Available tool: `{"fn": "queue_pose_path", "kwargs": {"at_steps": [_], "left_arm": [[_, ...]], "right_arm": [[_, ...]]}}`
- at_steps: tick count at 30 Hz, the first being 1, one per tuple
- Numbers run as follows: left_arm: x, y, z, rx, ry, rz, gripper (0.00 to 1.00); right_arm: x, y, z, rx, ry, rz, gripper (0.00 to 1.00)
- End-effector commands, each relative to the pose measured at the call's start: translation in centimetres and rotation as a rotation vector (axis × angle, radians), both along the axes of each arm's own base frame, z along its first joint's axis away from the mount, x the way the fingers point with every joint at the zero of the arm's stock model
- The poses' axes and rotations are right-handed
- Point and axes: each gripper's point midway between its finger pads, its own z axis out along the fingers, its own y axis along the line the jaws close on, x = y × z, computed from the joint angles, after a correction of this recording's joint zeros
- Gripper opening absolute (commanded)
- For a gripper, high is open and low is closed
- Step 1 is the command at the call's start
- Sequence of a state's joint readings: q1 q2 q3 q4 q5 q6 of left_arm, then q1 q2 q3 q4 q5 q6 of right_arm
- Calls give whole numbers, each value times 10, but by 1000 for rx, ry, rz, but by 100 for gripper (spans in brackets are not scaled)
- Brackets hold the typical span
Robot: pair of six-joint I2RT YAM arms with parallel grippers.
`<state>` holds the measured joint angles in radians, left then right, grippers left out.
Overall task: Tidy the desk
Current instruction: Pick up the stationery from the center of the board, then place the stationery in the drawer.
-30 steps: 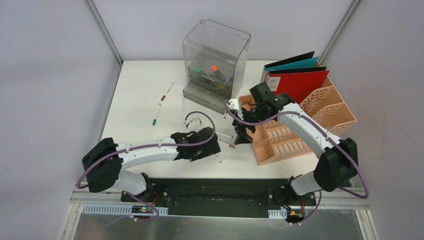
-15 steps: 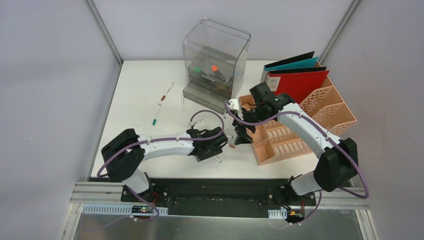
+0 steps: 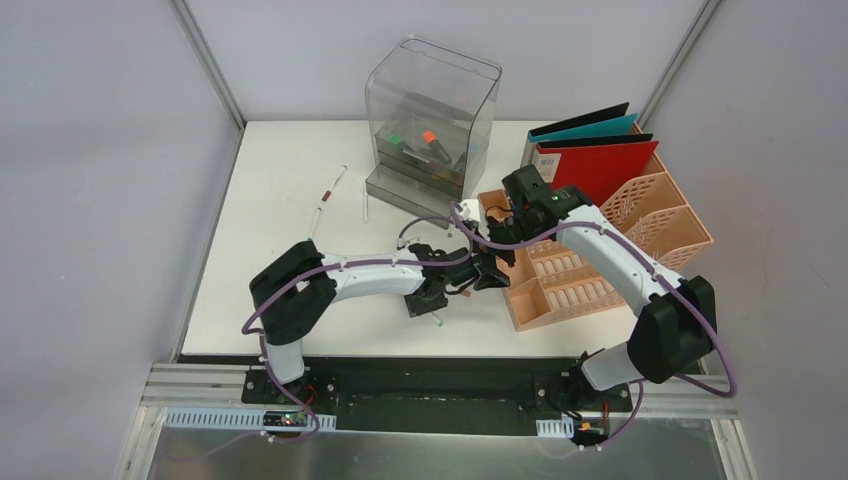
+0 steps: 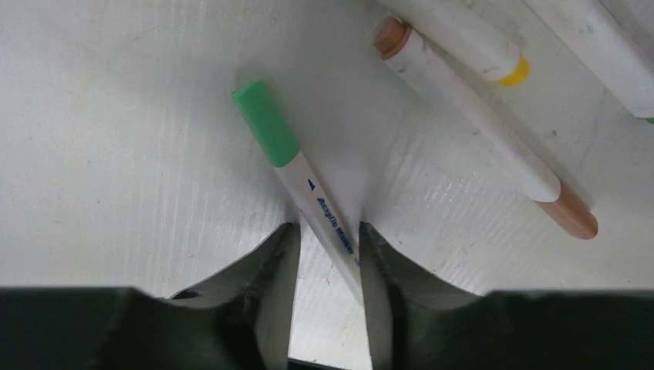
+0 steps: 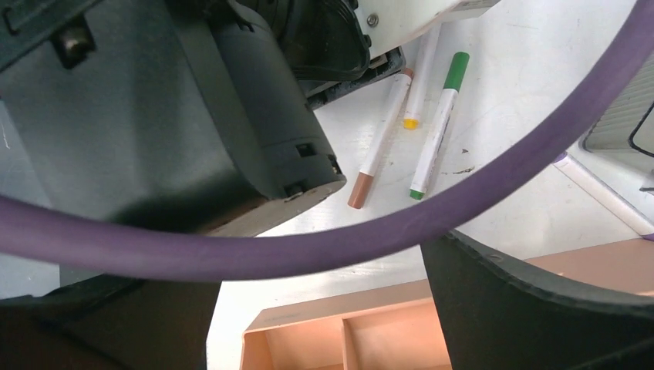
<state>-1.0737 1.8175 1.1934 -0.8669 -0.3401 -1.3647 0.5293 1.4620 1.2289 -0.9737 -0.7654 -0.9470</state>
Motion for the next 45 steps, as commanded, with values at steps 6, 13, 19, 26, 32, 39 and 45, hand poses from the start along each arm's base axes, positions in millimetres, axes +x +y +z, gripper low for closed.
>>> {"fn": "queue_pose_path", "kwargs": {"at_steps": [6,13,19,26,32,39,45], "left_arm": [[-6,16,1,82,-4,-31,14],[1,32,17,91,-84,-48,8],[11,40,37,59,-189,-124,1],[14,40,55,-76,-303,-152,0],[13,31,55,-201,-331,-169,0],[22,33,60,-309,-350,-137,0],[36,33,75,-435,-405,-124,0]], "right_arm": [[5,14,26,89,-71,33,98],[5,14,26,91,-71,35,97],[5,14,26,91,-71,35,98],[4,14,27,94,-73,36,98],[4,14,27,93,-71,36,98],[4,14,28,96,-76,34,98],[4,14,29,97,-78,35,98]]}}
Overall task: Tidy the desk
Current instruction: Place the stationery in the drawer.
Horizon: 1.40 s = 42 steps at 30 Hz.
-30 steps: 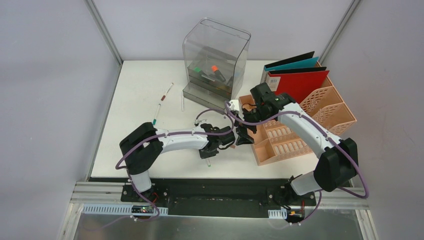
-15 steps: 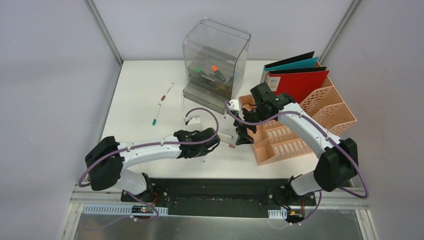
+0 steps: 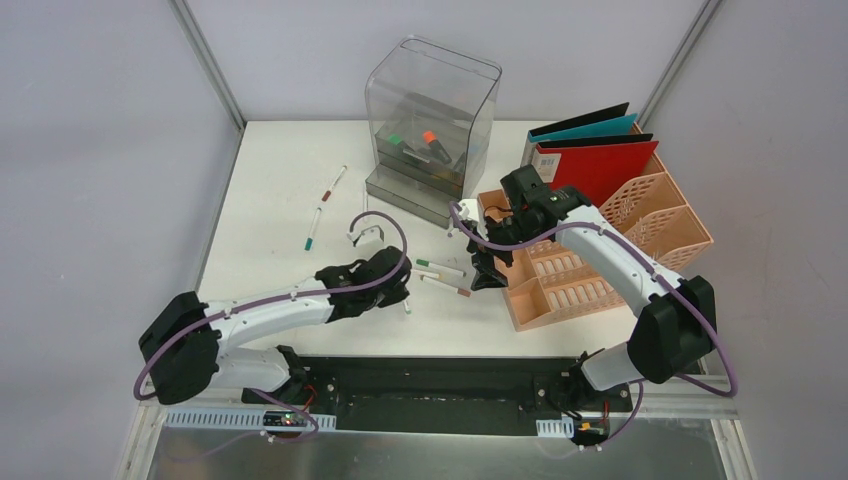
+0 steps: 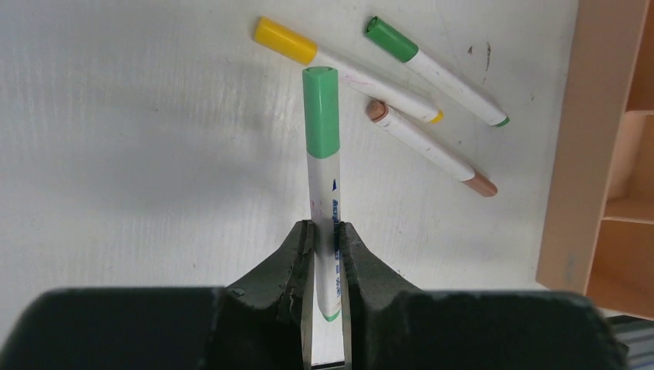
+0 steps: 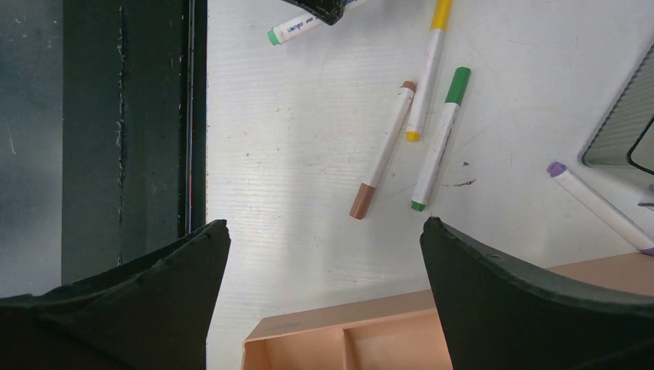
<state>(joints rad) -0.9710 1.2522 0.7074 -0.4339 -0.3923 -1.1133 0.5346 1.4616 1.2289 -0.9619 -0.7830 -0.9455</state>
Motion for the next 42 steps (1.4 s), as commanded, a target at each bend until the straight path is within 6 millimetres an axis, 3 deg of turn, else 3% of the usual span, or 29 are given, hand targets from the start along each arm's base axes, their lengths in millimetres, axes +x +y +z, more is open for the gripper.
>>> {"fn": "queue_pose_path", "kwargs": {"at_steps": [1,12,21,28,33,42], "left_arm": [[16,-15,28,-153,-81,-32,0],[44,-19,46,-294,-128,-46,0],[88,-30,75,-420,-200,-59,0],[146,-25,109,-544,-280,14,0],[193,-25,121,-649,-285,74,0],[268,-23,99,-770,-193,232,0]], "right_arm": [[5,9,26,76,-75,24,98],[5,9,27,78,-80,22,98],[5,9,28,79,-85,21,98],[5,9,29,81,-86,23,98],[5,8,30,80,-97,20,98],[5,7,32,82,-104,19,99]]}}
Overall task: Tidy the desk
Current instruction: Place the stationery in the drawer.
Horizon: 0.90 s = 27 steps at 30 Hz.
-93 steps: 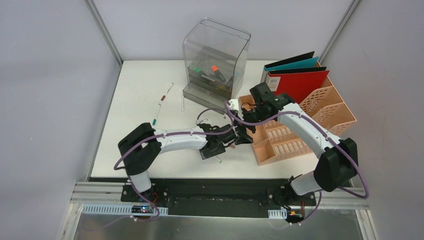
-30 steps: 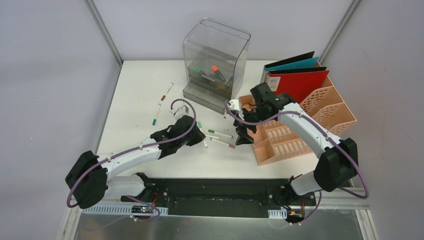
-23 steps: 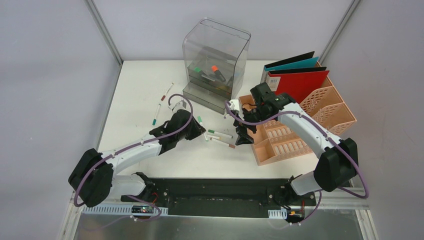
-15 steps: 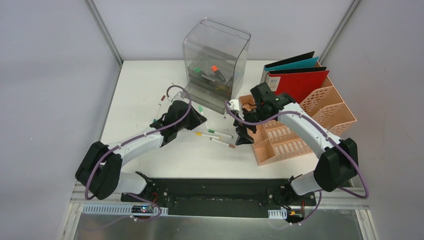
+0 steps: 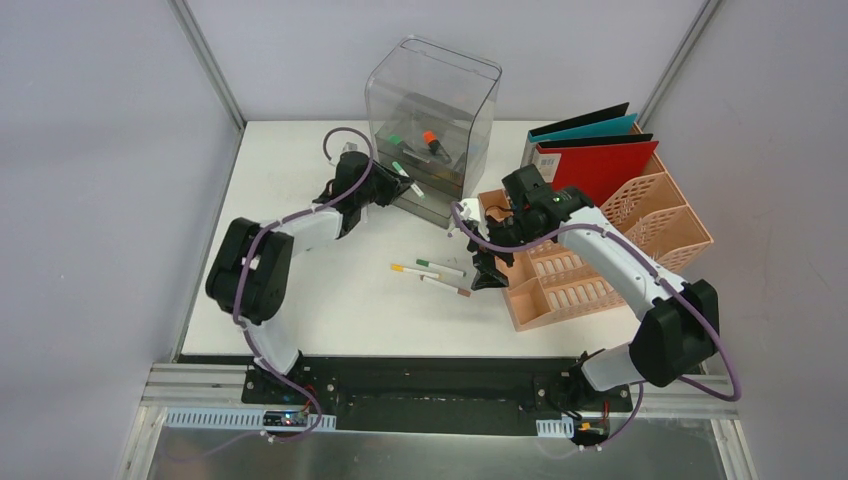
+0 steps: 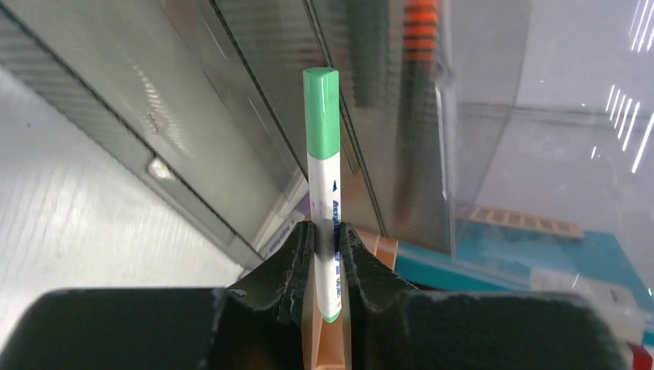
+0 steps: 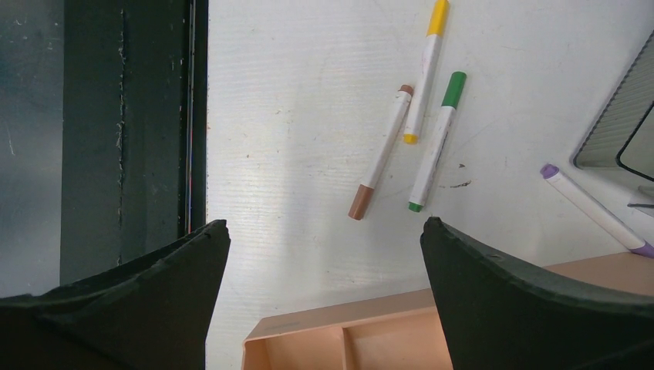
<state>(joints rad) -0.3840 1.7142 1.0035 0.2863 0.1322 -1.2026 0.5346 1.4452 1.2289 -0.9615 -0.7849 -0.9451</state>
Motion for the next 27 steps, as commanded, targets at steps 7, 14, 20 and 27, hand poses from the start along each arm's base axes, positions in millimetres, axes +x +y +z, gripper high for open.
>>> {"fn": "queue_pose_path", "kwargs": {"at_steps": [7,14,20,27], "left_arm": [[60,-27,16,-114,-3,-46,34],[53,-24,26,-81,-75,-137,56],[27,-5,49,44,-212,-184,58],[-21,19,62,209,-356,-247,59]], "right_arm": [[6,8,27,74,-88,20,99],[5,7,27,75,-92,22,99],[6,7,28,76,-94,22,99],[6,8,25,72,-88,21,99]]}}
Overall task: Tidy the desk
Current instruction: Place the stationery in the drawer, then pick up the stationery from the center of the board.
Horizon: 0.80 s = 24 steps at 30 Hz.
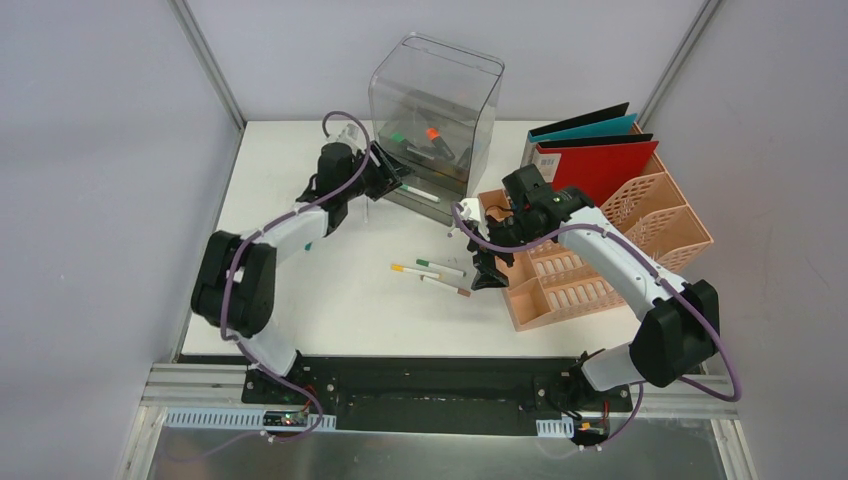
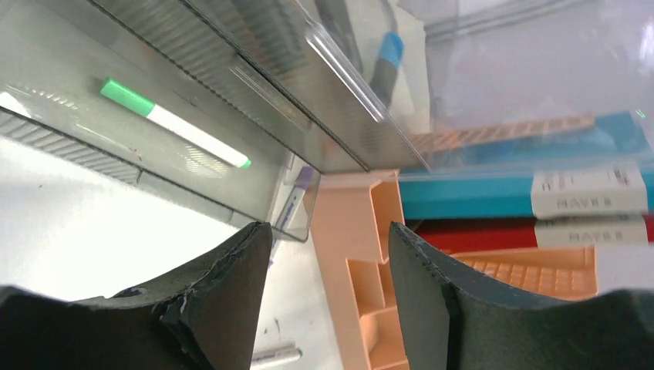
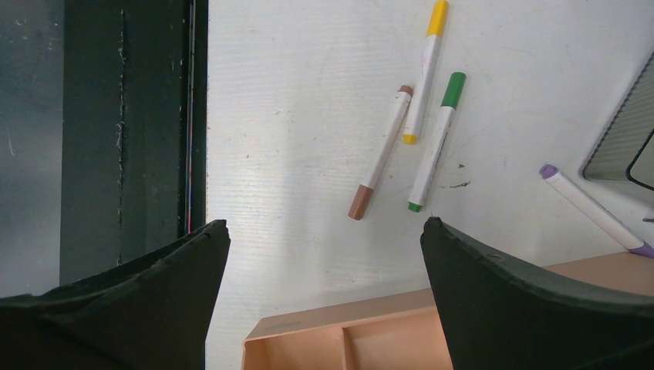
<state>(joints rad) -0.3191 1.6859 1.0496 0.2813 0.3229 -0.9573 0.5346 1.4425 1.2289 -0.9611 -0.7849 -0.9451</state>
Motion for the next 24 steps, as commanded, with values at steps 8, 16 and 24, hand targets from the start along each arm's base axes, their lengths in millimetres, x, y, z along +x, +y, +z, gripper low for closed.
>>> {"fn": "queue_pose_path", "kwargs": {"at_steps": [8,16,24], "left_arm": [[-77,59,21,293,-276,15,65],[-126,89,-33,347,-226,78,93],[-173,73,-46,248,-187,-66,92]], "right_arm": [[7,9,21,67,-76,21,99],[7,9,15,62,-63,19,99],[19,7,-1,38,-110,6,99]]}}
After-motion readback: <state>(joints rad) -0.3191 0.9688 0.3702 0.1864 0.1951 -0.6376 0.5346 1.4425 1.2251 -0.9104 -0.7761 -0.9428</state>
